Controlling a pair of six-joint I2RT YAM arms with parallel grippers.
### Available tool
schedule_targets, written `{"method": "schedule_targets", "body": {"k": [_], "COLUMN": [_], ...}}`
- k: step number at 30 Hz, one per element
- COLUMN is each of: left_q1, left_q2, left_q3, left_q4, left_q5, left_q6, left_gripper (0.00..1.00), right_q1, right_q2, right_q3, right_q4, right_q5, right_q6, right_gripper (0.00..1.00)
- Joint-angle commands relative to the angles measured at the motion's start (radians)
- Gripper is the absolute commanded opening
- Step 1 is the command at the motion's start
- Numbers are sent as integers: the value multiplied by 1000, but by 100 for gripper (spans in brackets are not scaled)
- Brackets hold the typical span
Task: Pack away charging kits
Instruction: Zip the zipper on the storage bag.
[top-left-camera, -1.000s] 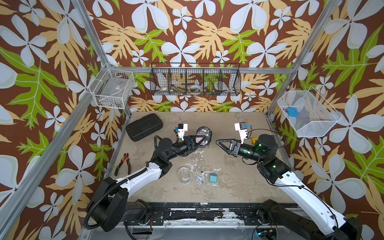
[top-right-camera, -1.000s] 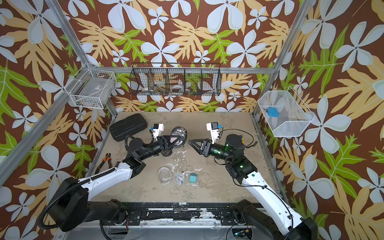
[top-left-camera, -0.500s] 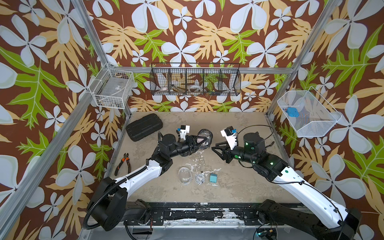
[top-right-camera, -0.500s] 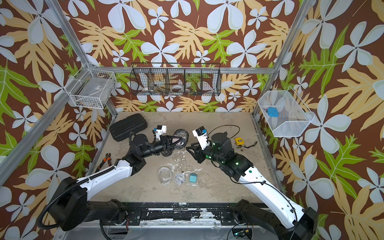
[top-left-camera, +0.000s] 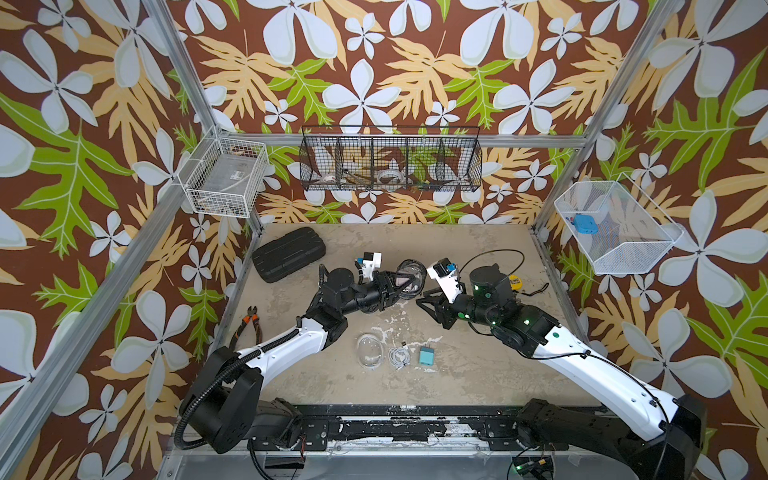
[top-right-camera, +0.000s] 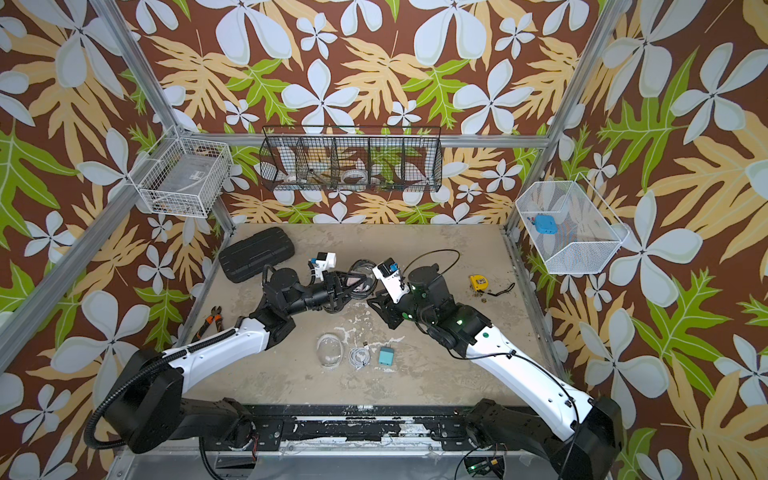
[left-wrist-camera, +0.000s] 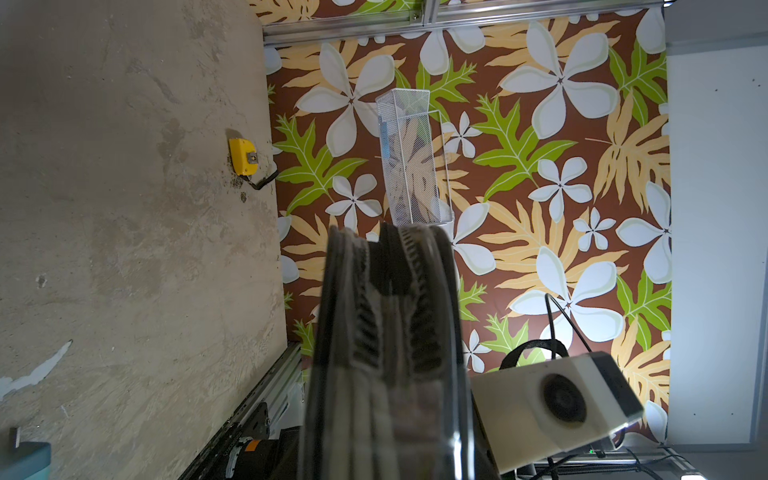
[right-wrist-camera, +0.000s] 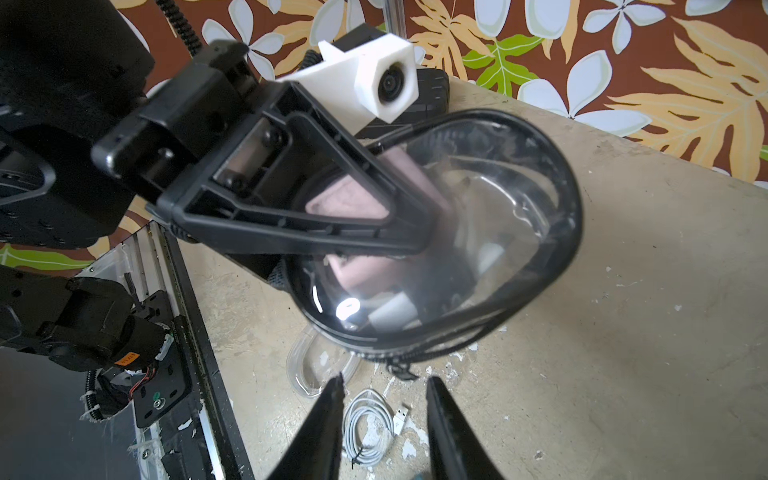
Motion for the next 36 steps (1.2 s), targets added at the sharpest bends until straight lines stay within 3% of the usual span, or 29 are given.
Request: {"method": "schedule_targets", "body": {"k": [1,21,25,28,36], "left_q1": [1,1,1,1,1], "left_q2": [-1,-22,-27,-32,-58], "left_q3": [12,3,-3,-7,-25], "left_q4": [47,15,14,10,-23], "left_q5": [21,56,60,70,91], "left_q6": [-9,27,31,32,49], "left_gripper": [14,14,14,14,7], "right_q1": [1,9,9,9,8], "right_q2": [-2,36,36,30,1], "right_q3": [1,37,33,25,-1], "right_q4": [32,69,67,59,28], "right_q5": [21,41,47,63,179], "right_q6": [-16,9,12,6,-4], "right_gripper": [34,25,17,0,0]}}
